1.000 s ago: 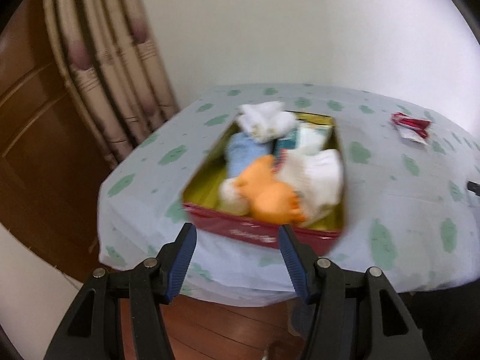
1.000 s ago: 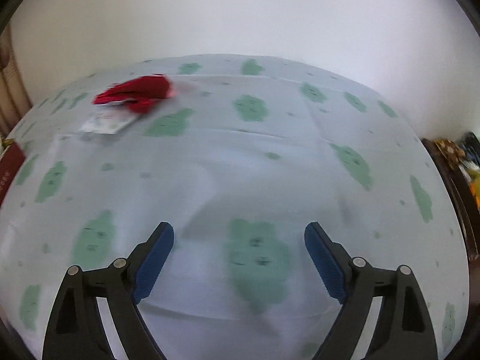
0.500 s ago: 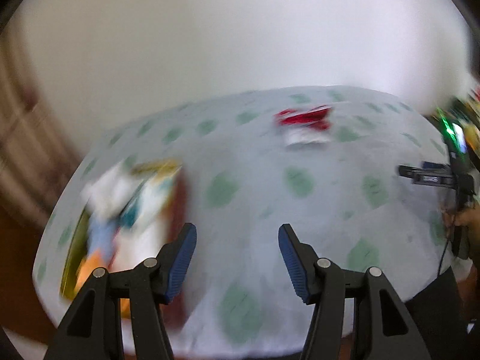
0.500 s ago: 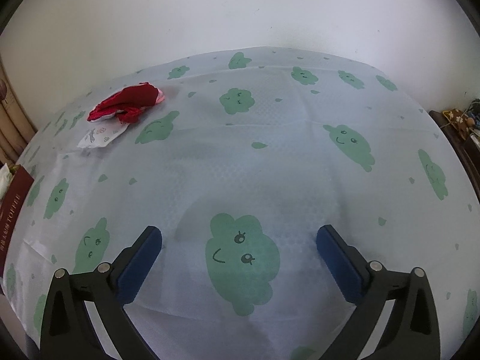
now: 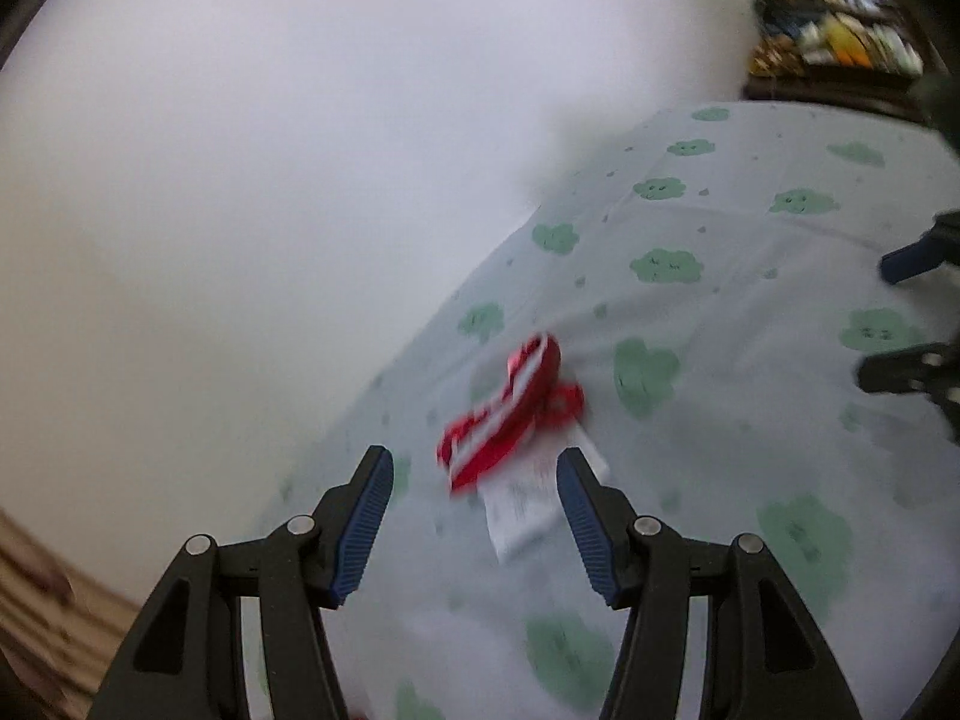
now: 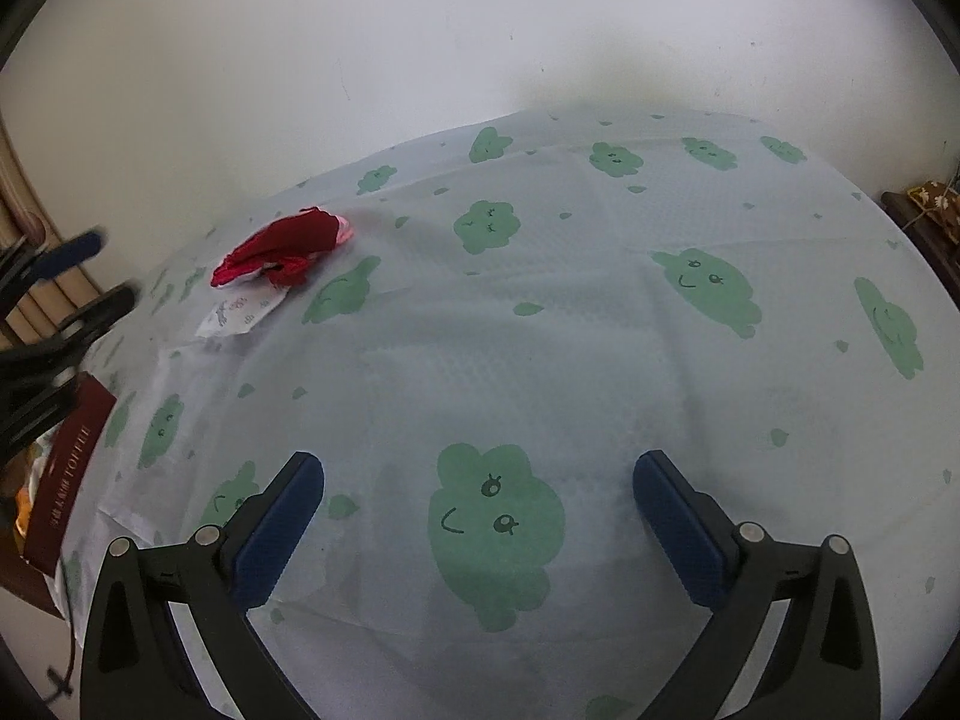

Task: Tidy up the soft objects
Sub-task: 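Grasp the red ribbon cloth with the left gripper and lift it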

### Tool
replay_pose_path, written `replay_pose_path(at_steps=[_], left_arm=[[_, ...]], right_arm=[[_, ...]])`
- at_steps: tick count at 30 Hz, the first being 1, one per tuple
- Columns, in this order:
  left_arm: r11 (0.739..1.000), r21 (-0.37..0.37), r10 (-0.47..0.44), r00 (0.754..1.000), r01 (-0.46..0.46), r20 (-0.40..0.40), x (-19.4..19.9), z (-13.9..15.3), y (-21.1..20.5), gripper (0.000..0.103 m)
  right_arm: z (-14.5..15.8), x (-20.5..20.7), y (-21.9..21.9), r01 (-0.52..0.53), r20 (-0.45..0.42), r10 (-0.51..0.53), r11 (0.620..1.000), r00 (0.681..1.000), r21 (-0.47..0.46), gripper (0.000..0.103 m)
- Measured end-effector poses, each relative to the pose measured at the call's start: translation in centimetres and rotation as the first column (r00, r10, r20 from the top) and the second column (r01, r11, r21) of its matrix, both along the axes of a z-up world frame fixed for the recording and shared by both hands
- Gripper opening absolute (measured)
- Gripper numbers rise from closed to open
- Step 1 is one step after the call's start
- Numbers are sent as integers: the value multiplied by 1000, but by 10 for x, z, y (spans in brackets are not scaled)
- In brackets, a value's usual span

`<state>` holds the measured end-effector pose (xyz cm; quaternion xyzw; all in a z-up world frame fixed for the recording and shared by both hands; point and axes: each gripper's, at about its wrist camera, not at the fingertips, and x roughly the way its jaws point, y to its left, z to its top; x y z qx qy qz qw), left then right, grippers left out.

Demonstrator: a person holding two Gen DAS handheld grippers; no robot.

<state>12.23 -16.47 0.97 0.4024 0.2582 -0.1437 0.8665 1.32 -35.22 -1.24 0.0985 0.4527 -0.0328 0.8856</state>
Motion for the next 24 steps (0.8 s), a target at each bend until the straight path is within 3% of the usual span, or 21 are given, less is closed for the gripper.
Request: replay_pose_path(at_steps=[6, 12, 15, 18, 20, 21, 24], left_arm=[[983, 145, -123, 990, 113, 64, 31, -25, -32, 58], [981, 150, -119, 993, 121, -21, 72, -35, -33, 58], [986, 115, -104, 987, 118, -122, 96, -38, -26, 58], [993, 57, -88, 957, 108, -277, 116, -45, -20, 58], [997, 10, -70, 936, 78, -344, 126, -49, -16, 28], [999, -33, -50, 913, 40, -405, 133, -50, -12, 7], [993, -113, -10, 902, -43, -431, 137, -45, 0, 6]], right_arm=[[2, -2, -4, 2, 17, -2, 1000, 1000, 29, 103], [3, -3, -7, 8, 31, -10, 998, 999, 55, 103], [3, -2, -7, 10, 35, -13, 998, 999, 63, 103], [3, -2, -8, 13, 36, -15, 997, 999, 73, 103], [3, -2, -9, 15, 36, -18, 997, 999, 78, 103], [3, -2, -9, 15, 36, -18, 997, 999, 80, 103], [3, -2, -9, 17, 33, -20, 997, 999, 82, 103]])
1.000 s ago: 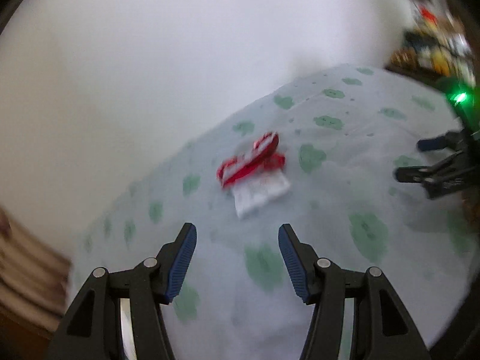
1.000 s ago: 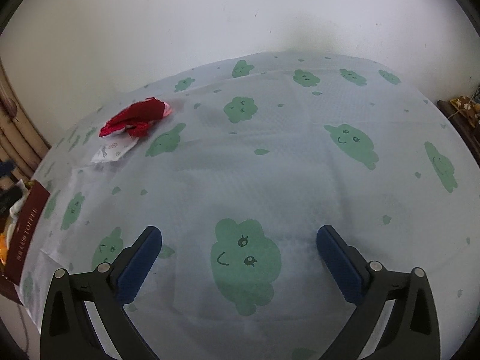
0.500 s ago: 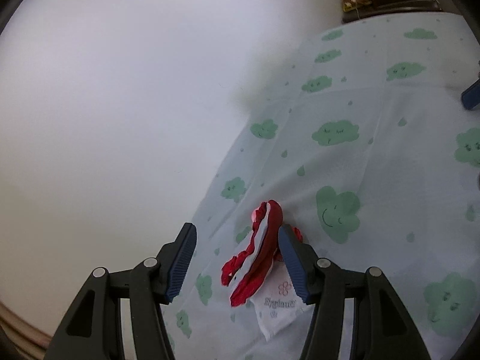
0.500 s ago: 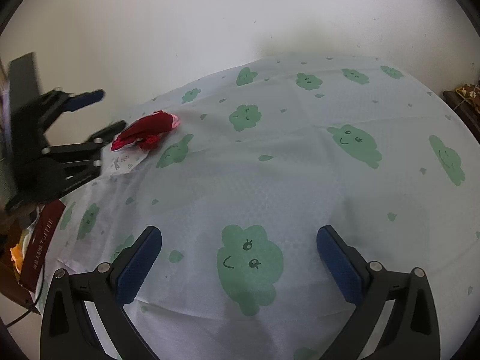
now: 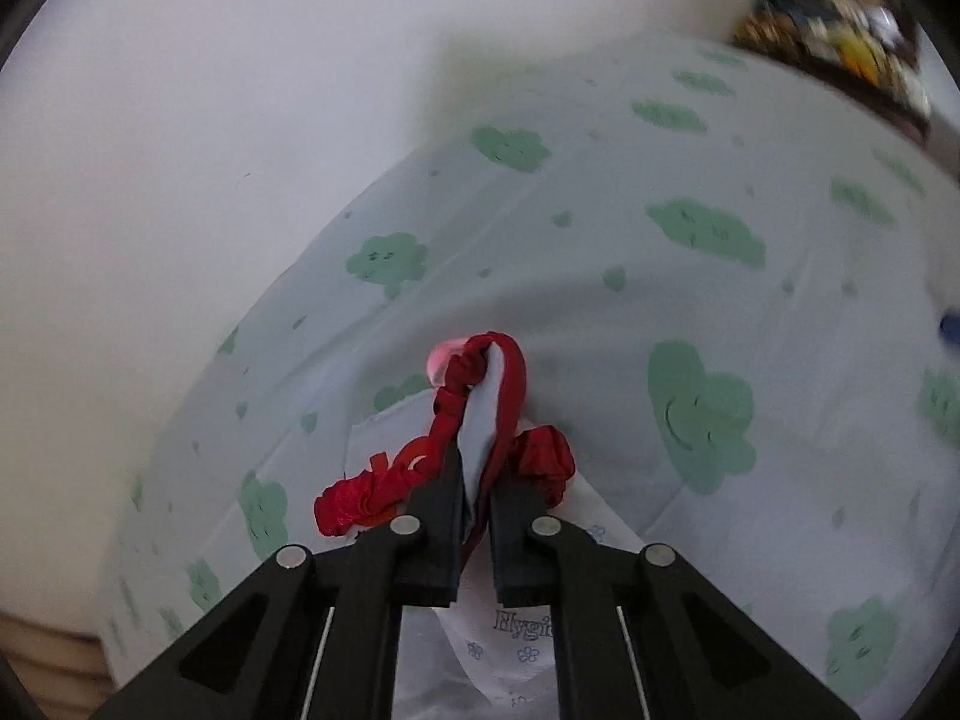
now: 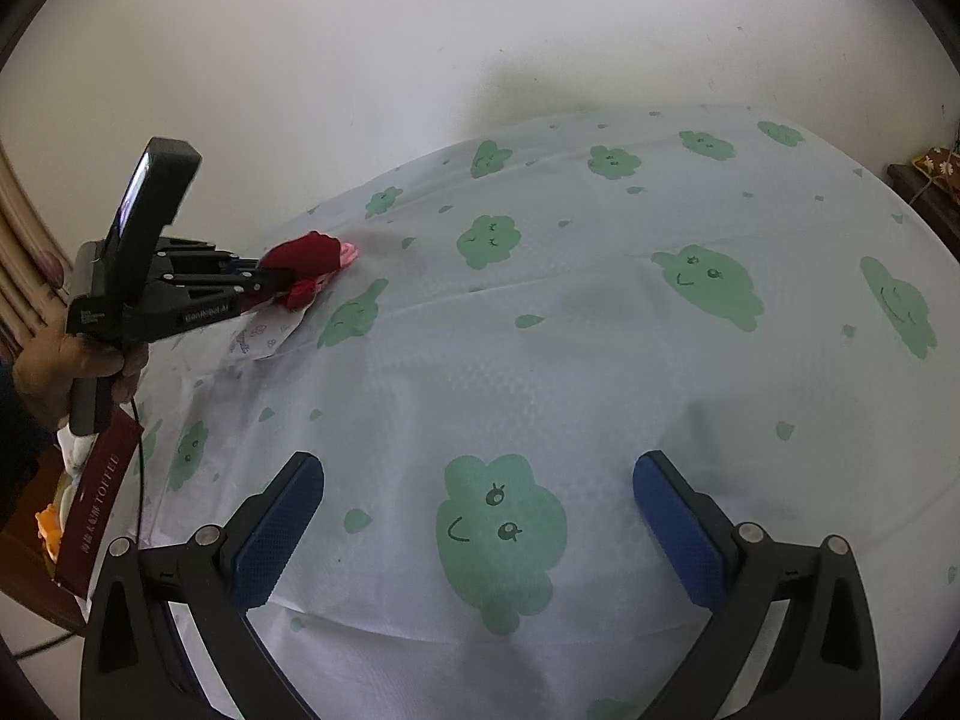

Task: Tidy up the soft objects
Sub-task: 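Grasp the red ribbon cloth with the left gripper and lift it, then hold the red cloth with left while the right grasps the white sachet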

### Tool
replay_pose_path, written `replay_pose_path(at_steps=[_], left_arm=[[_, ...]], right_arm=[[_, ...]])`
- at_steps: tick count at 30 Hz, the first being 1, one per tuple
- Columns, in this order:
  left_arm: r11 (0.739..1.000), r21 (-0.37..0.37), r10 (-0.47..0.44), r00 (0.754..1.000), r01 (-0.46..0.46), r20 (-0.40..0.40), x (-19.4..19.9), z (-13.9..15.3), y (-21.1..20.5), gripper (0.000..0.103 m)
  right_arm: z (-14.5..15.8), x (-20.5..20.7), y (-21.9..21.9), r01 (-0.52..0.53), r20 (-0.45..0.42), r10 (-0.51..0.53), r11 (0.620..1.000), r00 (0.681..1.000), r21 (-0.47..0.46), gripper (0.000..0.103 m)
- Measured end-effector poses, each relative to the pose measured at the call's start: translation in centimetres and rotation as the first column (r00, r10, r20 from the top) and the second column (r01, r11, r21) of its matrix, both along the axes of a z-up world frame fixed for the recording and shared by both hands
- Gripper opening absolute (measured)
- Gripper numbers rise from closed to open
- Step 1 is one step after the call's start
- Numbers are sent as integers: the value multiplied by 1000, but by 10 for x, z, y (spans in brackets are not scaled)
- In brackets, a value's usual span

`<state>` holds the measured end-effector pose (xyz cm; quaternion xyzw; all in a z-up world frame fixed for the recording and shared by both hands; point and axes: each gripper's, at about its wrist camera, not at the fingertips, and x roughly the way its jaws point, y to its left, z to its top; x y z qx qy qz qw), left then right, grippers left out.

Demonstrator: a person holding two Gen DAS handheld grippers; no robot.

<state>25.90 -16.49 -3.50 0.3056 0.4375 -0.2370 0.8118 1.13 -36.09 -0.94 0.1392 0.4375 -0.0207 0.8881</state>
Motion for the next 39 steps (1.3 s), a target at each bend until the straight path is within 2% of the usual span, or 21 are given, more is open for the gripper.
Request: replay_pose_path(at_steps=[3, 5, 9, 11, 14, 17, 19, 22, 24, 27, 29, 32, 34, 39], left_arm=[[992, -94, 76, 996, -79, -38, -5, 12, 13, 6], [970, -189, 143, 987, -155, -79, -13, 26, 27, 6], [912, -312, 240, 963, -267, -123, -48, 50, 51, 6], [866, -361, 310, 938, -345, -153, -76, 55, 69, 6], [824, -390, 374, 911, -411, -172, -108, 55, 88, 6], [772, -396, 446, 868, -497, -219, -142, 50, 111, 6], [749, -401, 478, 849, -528, -226, -162, 50, 123, 6], [729, -414, 489, 838, -546, -243, -187, 47, 134, 6], [706, -435, 493, 828, -560, -267, -201, 45, 141, 6], [671, -473, 505, 819, -570, -272, -218, 45, 150, 6], [666, -489, 506, 823, -563, -258, -225, 44, 153, 6], [667, -504, 508, 829, -549, -232, -230, 43, 155, 6], [669, -513, 503, 836, -538, -220, -234, 42, 157, 6], [657, -537, 491, 841, -530, -229, -235, 37, 164, 6]], right_arm=[[0, 0, 0, 0, 0, 0, 1000, 1000, 1, 103], [0, 1, -1, 0, -1, 0, 1000, 1000, 4, 103], [0, 1, 1, 1, -4, -1, 1000, 1000, 0, 103], [0, 0, 0, 1, -3, -1, 1000, 1000, 0, 103], [-1, 0, 0, 0, -6, 0, 1000, 1000, -6, 103], [-2, 0, 1, 0, -11, 0, 1000, 1000, -16, 103], [-3, 0, 2, -1, -16, 1, 1000, 1000, -25, 103], [-3, 1, 4, -2, -25, 1, 999, 1000, -40, 103], [-4, 2, 7, -3, -36, 1, 998, 999, -61, 103], [-6, 8, 17, -12, -76, 1, 990, 997, -142, 103], [-7, 11, 25, -14, -101, -6, 980, 995, -198, 103], [0, 15, 33, -31, -95, 16, 987, 995, -155, 103], [14, 24, 48, -50, -64, 40, 985, 997, -163, 103], [32, 78, 98, -174, -97, 163, 977, 982, -125, 103]])
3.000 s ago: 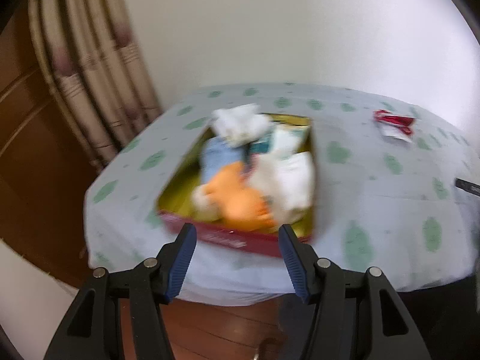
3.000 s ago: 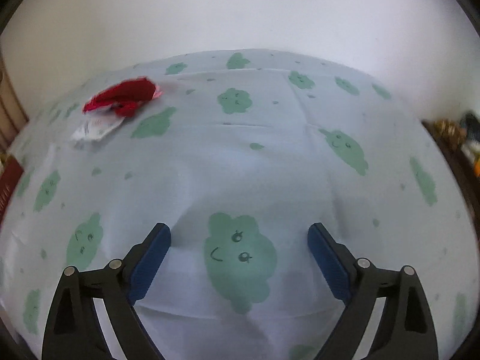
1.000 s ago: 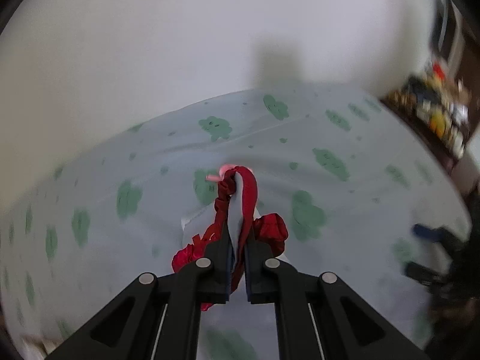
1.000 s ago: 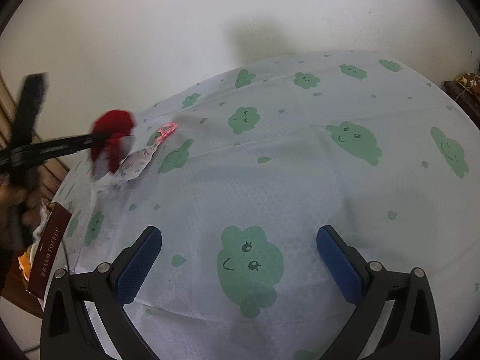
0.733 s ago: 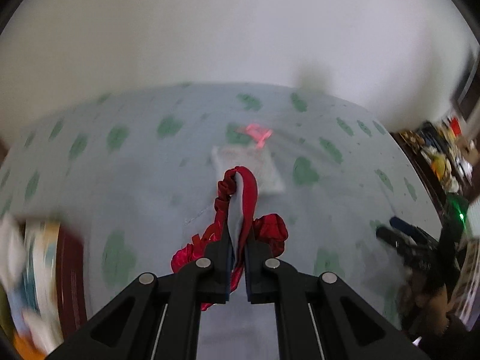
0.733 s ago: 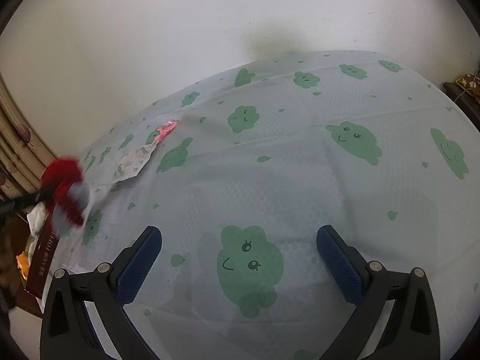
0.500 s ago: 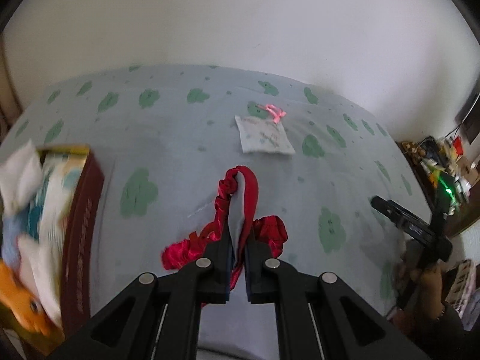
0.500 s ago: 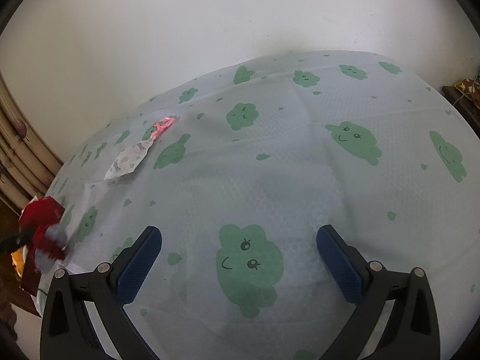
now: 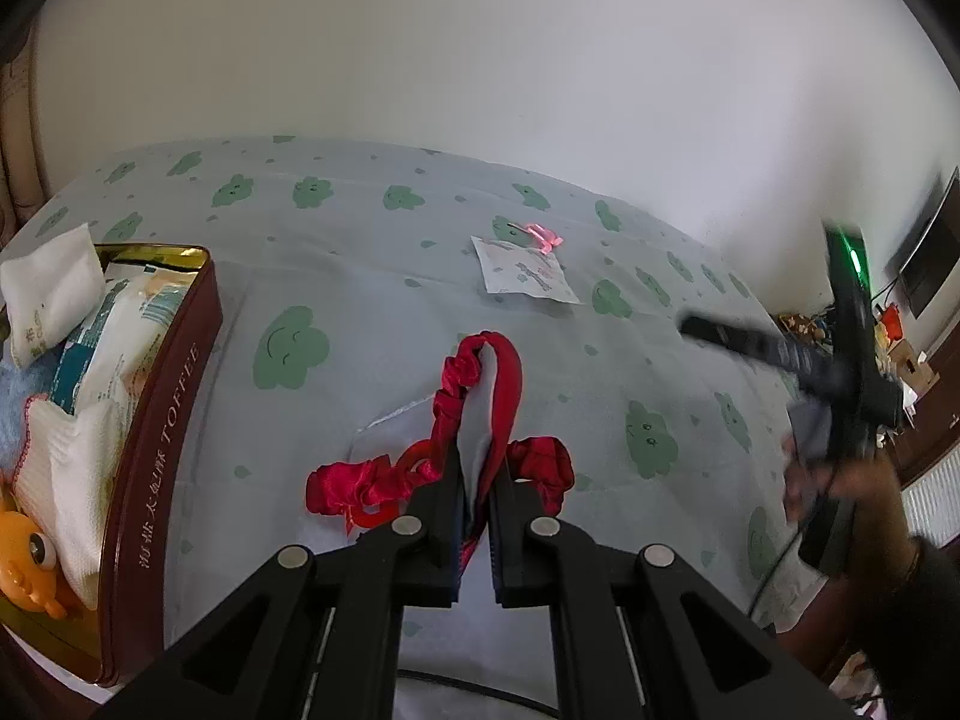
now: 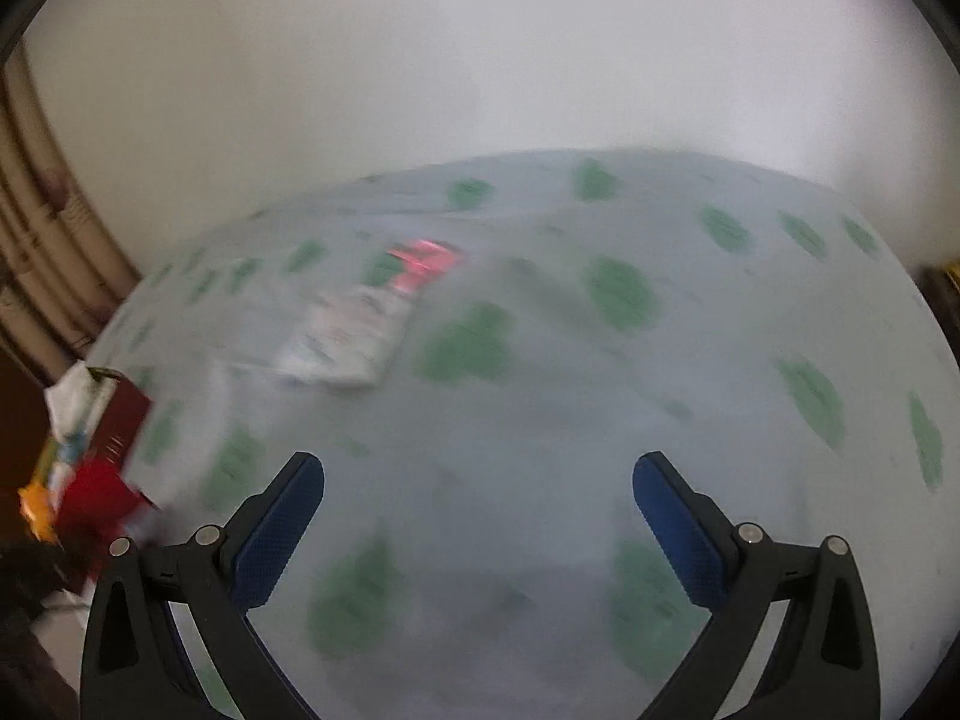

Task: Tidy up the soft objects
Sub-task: 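Hold the red cloth with left while the right grasps the white sachet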

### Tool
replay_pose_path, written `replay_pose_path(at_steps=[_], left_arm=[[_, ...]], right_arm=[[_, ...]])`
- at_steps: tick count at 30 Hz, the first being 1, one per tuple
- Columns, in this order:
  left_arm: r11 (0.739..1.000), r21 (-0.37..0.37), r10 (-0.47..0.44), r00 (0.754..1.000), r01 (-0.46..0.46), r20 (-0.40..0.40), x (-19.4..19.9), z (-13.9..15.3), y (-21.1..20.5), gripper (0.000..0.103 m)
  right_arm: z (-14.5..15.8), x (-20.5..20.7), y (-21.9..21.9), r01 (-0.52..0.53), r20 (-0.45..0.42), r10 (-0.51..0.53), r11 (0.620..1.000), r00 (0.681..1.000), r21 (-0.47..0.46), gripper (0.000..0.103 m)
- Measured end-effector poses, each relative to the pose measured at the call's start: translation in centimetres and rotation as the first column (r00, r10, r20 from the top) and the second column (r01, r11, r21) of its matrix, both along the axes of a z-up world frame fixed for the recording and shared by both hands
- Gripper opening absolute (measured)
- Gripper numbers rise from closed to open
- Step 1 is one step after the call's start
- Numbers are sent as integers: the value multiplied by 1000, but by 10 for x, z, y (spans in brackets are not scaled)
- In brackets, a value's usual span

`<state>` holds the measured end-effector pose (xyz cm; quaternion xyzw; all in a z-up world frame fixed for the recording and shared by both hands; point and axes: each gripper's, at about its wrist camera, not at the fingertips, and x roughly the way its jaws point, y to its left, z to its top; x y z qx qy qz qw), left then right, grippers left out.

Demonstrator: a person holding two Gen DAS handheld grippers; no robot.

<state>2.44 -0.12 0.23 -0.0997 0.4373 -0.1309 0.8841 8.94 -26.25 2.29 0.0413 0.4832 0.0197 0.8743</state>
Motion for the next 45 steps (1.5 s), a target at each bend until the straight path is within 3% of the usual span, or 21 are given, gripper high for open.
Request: replay_pose_path(at_steps=[5, 9, 11, 13, 18, 19, 21, 22, 23, 27, 33, 38, 45], left_arm=[[1000, -12, 17, 1000, -17, 19, -1, 1, 9, 6], [1000, -17, 21, 1000, -21, 19, 0, -2, 14, 6], [1000, -25, 16, 1000, -15, 14, 0, -4, 16, 6], [1000, -19, 8, 1000, -8, 9, 1, -6, 16, 6], [999, -41, 4, 1000, -4, -8, 1, -10, 20, 6], [999, -43, 4, 1000, -4, -10, 2, -10, 21, 6], [999, -48, 6, 1000, -7, -16, 1, -11, 22, 6], [999, -49, 8, 1000, -9, -16, 2, -11, 23, 6], [999, -47, 11, 1000, -11, -14, 3, -11, 23, 6], [1000, -30, 9, 1000, -10, -10, 2, -11, 20, 6], [1000, -9, 8, 1000, -8, 7, -3, -8, 12, 6], [1000, -26, 12, 999, -11, 35, -8, 6, 4, 6], [1000, -23, -8, 997, 9, 77, -32, 30, -10, 7]], right_arm=[[-20, 66, 52, -50, -112, 53, 998, 992, 22, 102], [-32, 94, 70, -6, -123, 4, 1000, 992, -20, 102], [-40, 105, 75, 12, -135, -16, 999, 991, -33, 102], [-55, 115, 81, 24, -184, -44, 994, 982, -109, 102], [-81, 121, 84, 15, -239, -45, 992, 970, -128, 102], [-81, 119, 88, -22, -214, -9, 989, 977, -145, 95], [-74, 114, 88, -65, -181, 36, 986, 983, -155, 62], [-69, 112, 84, -67, -175, 43, 989, 984, -134, 29], [-62, 108, 76, -69, -168, 55, 995, 984, -76, 19], [-46, 76, 50, -67, -135, 66, 998, 989, -3, 16], [-24, -1, 28, -49, -61, 50, 999, 997, 21, 16], [-25, -54, 17, -32, -30, 33, 999, 999, 25, 16], [-43, -80, 21, -62, -9, 62, 998, 998, -21, 16]])
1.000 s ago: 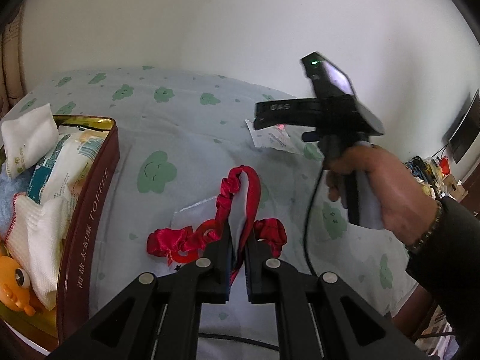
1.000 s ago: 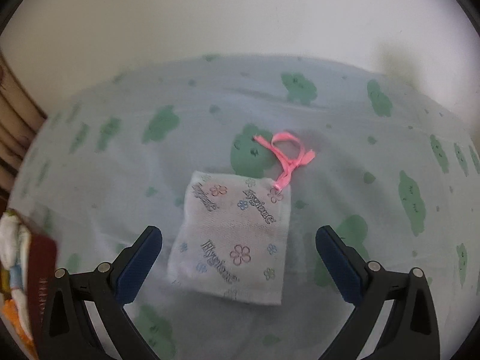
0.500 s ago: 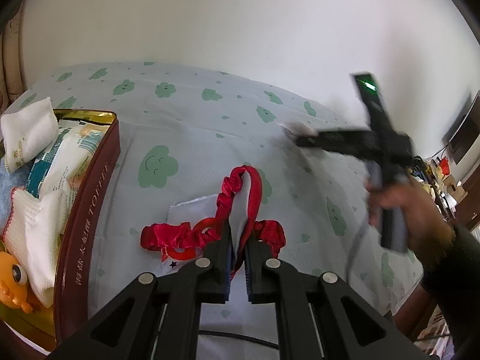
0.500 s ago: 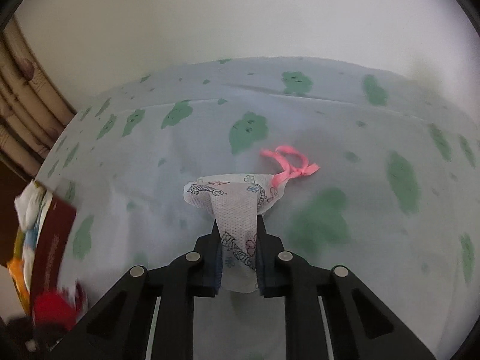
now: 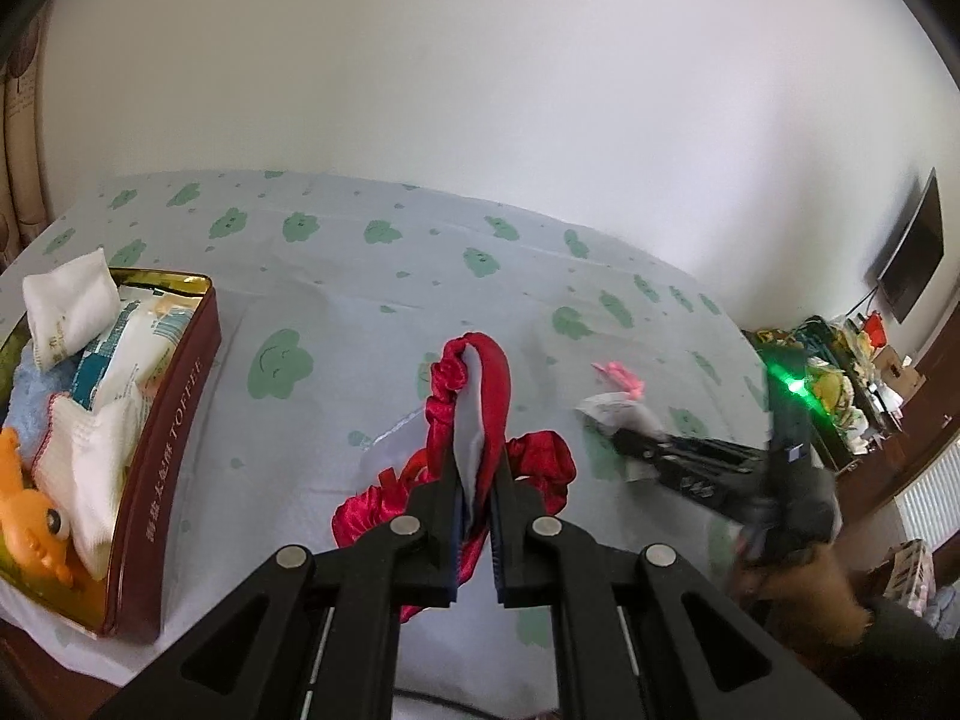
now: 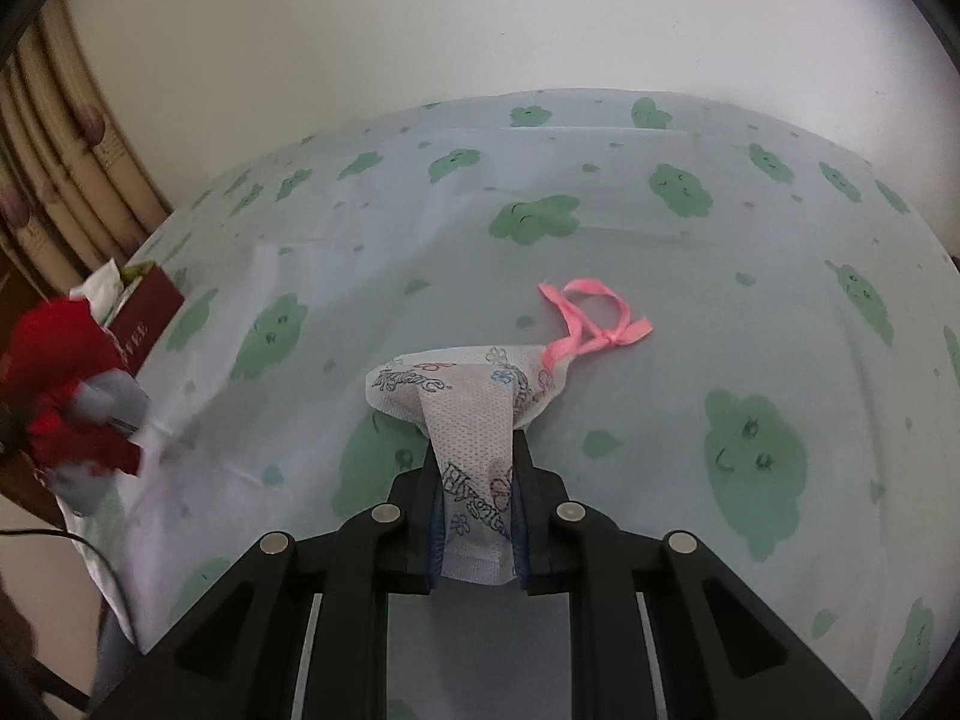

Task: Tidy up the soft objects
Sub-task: 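Hold the red cloth with left while the right grasps the white sachet, then carry the red cloth over the tin and open the left gripper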

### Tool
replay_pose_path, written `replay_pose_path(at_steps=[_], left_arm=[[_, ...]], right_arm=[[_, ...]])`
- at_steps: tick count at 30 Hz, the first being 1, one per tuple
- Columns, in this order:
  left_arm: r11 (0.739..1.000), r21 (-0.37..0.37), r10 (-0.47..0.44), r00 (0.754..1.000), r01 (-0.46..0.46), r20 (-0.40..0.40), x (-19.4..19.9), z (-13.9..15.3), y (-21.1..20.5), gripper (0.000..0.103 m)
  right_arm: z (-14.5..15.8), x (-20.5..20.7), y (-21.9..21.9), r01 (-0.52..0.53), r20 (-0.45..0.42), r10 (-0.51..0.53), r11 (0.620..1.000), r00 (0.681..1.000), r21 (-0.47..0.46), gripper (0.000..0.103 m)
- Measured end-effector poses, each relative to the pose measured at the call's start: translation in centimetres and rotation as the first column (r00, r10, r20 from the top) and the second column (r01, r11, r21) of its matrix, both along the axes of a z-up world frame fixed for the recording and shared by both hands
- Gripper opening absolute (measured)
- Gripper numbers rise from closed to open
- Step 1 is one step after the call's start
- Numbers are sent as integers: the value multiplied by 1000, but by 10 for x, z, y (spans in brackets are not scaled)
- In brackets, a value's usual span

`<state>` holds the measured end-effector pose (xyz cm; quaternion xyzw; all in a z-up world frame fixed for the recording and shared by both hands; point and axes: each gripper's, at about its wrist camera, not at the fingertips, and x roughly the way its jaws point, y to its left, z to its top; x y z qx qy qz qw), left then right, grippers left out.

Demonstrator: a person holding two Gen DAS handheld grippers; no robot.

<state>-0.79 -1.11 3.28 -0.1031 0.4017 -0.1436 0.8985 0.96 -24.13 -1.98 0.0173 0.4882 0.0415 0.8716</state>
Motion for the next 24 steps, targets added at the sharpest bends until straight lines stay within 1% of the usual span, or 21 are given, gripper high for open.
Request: replay_pose_path(at_steps=[5, 8, 12, 15, 20, 24], left_arm=[[1000, 2, 6, 1000, -6, 9, -17, 14, 3, 7], [1000, 2, 26, 1000, -26, 18, -29, 26, 12, 7], [997, -7, 72, 997, -72, 26, -41, 42, 37, 7], [992, -25, 124, 992, -123, 28, -46, 57, 66, 7], [980, 31, 195, 979, -197, 52, -47, 77, 101, 7], [962, 73, 256, 964, -262, 75, -43, 86, 133, 7]], right_arm=[[-3, -4, -7, 3, 33, -4, 1000, 999, 23, 16], [-3, -5, -2, -1, 45, 1, 1000, 999, 2, 16], [-3, -6, 1, -7, 56, 8, 1000, 998, -17, 16], [-3, -6, 2, -7, 59, 8, 1000, 998, -22, 16], [-3, -7, 1, -5, 62, 6, 1000, 998, -21, 16], [-3, -7, 1, -5, 62, 6, 1000, 998, -21, 16]])
